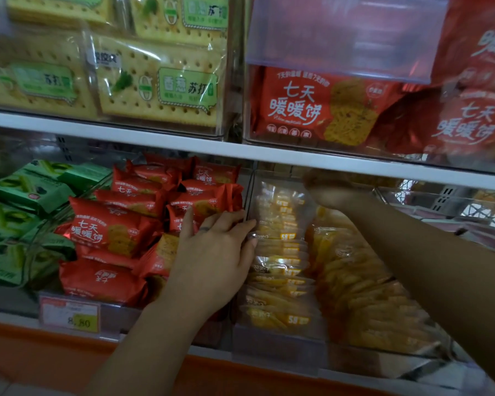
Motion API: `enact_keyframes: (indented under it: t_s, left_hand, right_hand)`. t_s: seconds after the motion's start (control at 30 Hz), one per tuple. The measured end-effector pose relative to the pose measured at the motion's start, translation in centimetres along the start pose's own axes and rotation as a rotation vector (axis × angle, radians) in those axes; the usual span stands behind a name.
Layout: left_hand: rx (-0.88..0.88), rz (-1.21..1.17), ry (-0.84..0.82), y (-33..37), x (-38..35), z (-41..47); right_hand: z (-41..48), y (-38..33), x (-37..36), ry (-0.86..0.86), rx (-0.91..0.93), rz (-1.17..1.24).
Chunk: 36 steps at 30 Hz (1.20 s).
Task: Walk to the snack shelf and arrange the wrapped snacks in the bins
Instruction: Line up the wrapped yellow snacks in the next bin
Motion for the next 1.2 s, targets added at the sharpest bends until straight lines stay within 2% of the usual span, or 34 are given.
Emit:
enact_keyframes:
  t_s: [0.3,0.37,0.57,0.7,0.77,0.83,1.0,1.2]
  left_hand:
    - [-0.007,0.034,0.046,0.0,0.0,0.0]
    - [-0.01,0.04,0.057,-0.1,0.0,0.0]
    - [-0.018,0.027,0.051,-0.1,-0.2,-0.1]
    - [-0.014,0.03,0.053,-0.1,-0.1,-0.1]
    - [-0.011,0.027,0.046,-0.1,-0.1,-0.1]
    - [-0.013,0.024,0.045,-0.1,-0.1,-0.1]
    - [-0.01,0.021,0.039,-0.1,-0.2,0.0]
    - [-0.009,0.032,0.057,0.0,-0.1,0.0]
  right_hand:
    - [1.1,-1.4,-0.4,-0.106,0.101,0.089]
    - [1.1,-1.3,-0.3,-0.087,0.127,0.084]
    - [-0.1,-1.4,0.5,0.037,0.093,-0.212]
    - [0.0,-1.0,0.1,0.037,0.034,-0.236]
    - [0.3,-1.0,0.0,0.07,0.072,-0.231]
    - [0.4,-1.0,0.0,0.081,0.089,-0.158]
    - [-0.2,-1.0,-0.6,0.0,0.111,0.423]
    - [-0.4,-1.3,-1.2,0.019,0.13,0.64]
Point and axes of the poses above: each hand's wrist, its own z-axis towards the middle knuckle, its own x-axis out of the back of the hand, y = z × x, the point moved 6 cm from there along z, towards the middle knuckle, and after that the axes turned 9 degrees about -y, right-handed, at the moved point
